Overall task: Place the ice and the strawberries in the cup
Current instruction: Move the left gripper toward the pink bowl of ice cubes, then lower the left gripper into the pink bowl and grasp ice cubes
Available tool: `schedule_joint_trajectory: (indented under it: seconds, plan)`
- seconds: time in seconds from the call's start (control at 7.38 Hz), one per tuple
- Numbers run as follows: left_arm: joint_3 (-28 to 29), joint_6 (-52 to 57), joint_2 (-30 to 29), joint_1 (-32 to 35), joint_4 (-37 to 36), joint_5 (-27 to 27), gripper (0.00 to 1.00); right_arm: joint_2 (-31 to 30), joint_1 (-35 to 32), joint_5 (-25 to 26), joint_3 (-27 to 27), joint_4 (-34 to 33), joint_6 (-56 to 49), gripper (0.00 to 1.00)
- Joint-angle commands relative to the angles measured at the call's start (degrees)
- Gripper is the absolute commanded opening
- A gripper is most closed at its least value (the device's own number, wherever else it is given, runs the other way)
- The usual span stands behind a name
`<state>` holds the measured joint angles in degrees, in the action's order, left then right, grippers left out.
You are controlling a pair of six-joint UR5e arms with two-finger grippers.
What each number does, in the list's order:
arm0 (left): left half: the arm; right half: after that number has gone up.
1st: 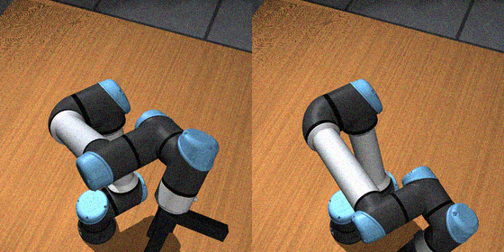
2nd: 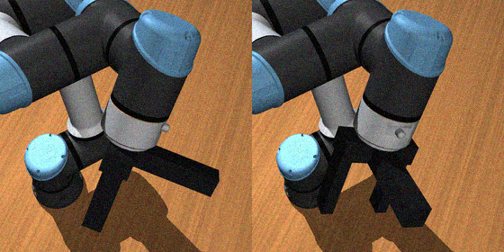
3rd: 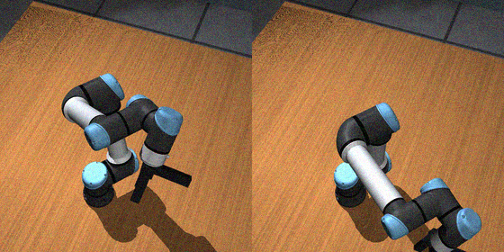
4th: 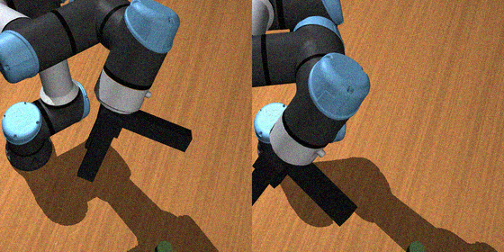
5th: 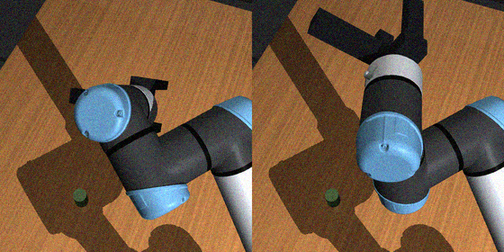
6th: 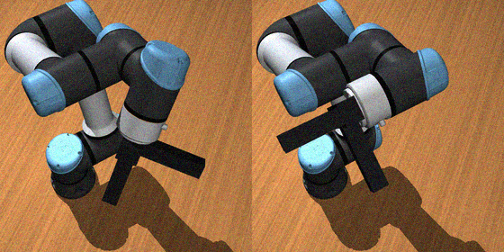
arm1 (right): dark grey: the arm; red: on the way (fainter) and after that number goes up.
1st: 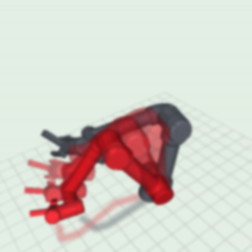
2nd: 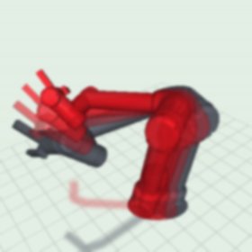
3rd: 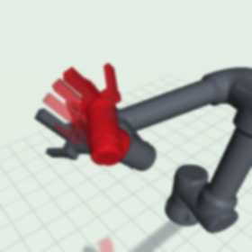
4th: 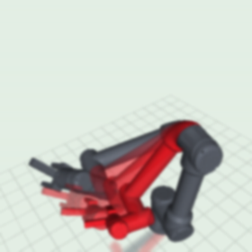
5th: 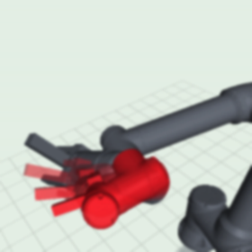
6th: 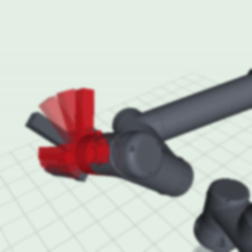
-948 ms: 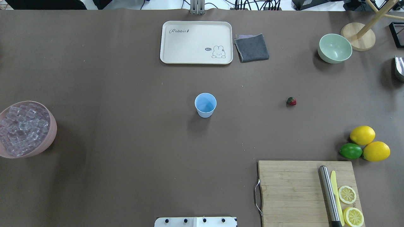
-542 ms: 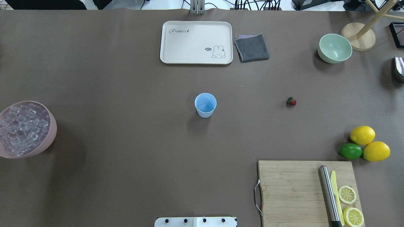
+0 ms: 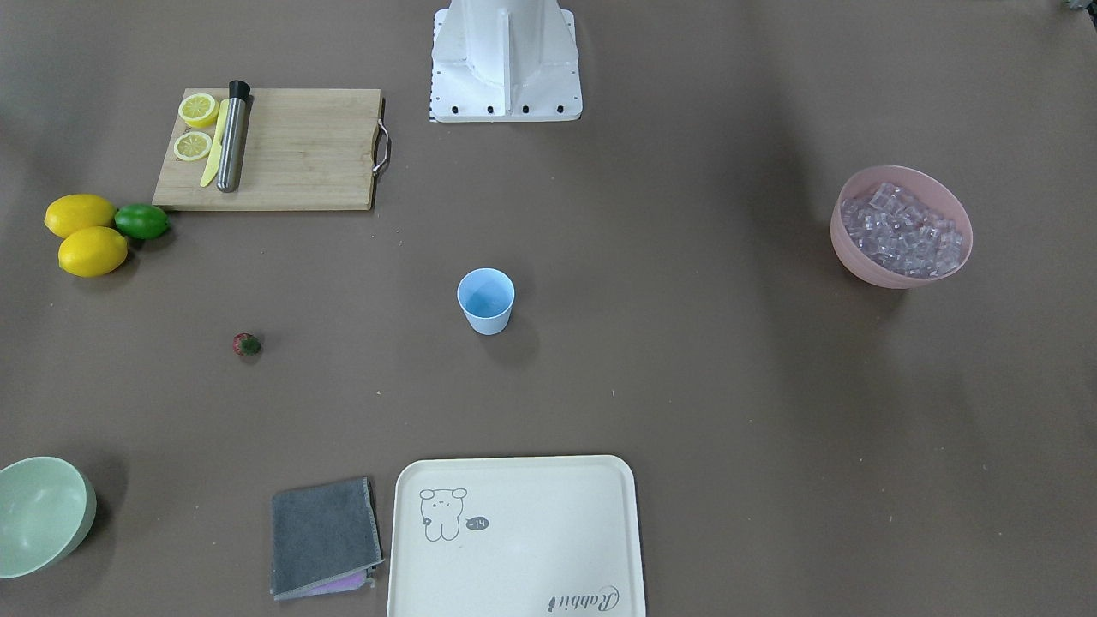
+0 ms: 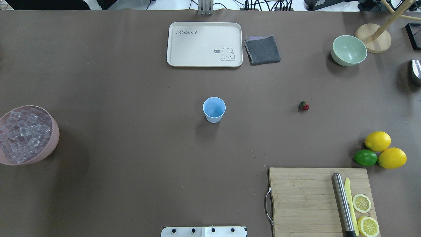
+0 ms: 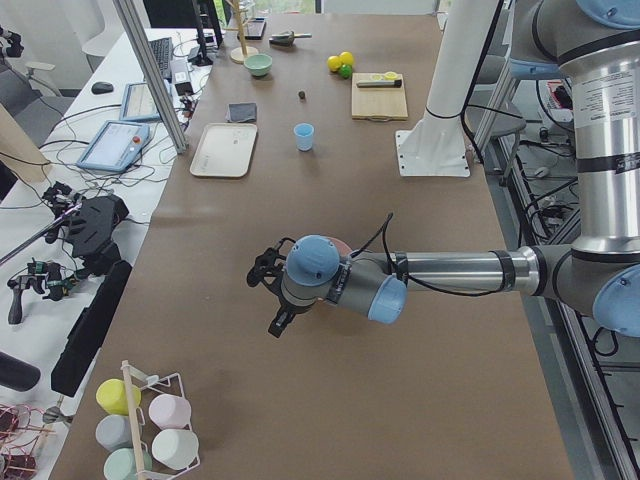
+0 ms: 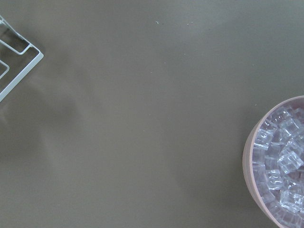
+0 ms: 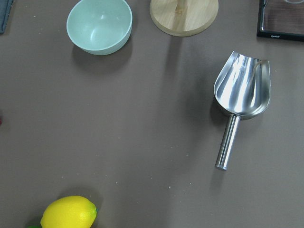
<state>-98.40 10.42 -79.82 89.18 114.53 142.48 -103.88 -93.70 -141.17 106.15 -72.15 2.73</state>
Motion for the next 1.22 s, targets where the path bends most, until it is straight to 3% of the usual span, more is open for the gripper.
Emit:
schedule_joint_trajectory:
  seconds: [0.0,0.27,0.54,1.08]
  plan:
    - [-1.3,-15.6,0.4,-4.7,5.7,-0.5,0.99,0.1,0.1,-0.3,0.0,0.3,2.5,1.00]
    - [-1.5,-27.7,1.0,-11.4,14.0,-3.3,0.99,0.0,0.2,-0.3,0.2,0.7,4.0,1.00]
    - [-6.2,-39.1,1.0,-19.7,14.5,-9.9,0.99,-0.1,0.3,-0.3,0.2,0.7,4.0,1.00]
    - [-10.8,-49.1,5.1,-32.9,14.5,-22.1,0.99,-0.2,0.3,-0.3,0.1,0.7,4.1,1.00]
